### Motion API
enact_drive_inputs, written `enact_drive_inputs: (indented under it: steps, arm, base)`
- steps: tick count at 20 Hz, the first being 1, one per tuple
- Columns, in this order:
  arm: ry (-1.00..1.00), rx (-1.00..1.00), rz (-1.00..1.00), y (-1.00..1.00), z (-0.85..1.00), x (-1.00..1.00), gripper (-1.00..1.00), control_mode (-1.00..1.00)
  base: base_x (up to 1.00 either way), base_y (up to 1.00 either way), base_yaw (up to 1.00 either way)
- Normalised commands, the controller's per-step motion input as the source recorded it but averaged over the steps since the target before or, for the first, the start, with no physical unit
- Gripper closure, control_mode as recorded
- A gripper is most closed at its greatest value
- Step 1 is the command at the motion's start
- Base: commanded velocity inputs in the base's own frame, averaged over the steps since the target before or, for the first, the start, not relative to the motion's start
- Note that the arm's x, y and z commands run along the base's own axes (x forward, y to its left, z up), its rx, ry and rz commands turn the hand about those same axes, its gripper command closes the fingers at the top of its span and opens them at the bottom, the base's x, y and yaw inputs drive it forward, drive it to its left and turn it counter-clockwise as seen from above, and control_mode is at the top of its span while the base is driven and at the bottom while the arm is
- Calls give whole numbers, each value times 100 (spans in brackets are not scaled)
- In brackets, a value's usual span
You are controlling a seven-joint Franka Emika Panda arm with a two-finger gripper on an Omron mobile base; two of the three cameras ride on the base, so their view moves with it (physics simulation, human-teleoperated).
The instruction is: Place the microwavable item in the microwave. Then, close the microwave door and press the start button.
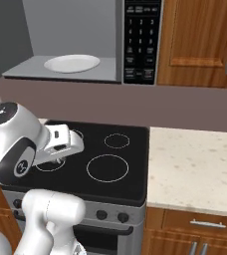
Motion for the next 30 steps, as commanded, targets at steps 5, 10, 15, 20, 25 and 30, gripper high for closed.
enact_drive_inputs:
  steps: [5, 10, 15, 20, 25, 30]
  arm:
    - [0, 0, 0, 0, 0, 0, 100, 100]
    - [0, 0, 0, 0, 0, 0, 100, 100]
    - [0, 0, 0, 0, 0, 0, 100, 100]
    - [0, 0, 0, 0, 0, 0, 100, 100]
    - [-6, 0, 0, -1, 32, -2, 100, -100]
    - [-6, 0, 0, -8, 99, -4, 100, -100]
  base:
    - [56, -6, 8]
    - [27, -8, 3]
    - [3, -2, 1]
    - [0, 0, 0]
    - [0, 0, 0]
    - [0, 0, 0]
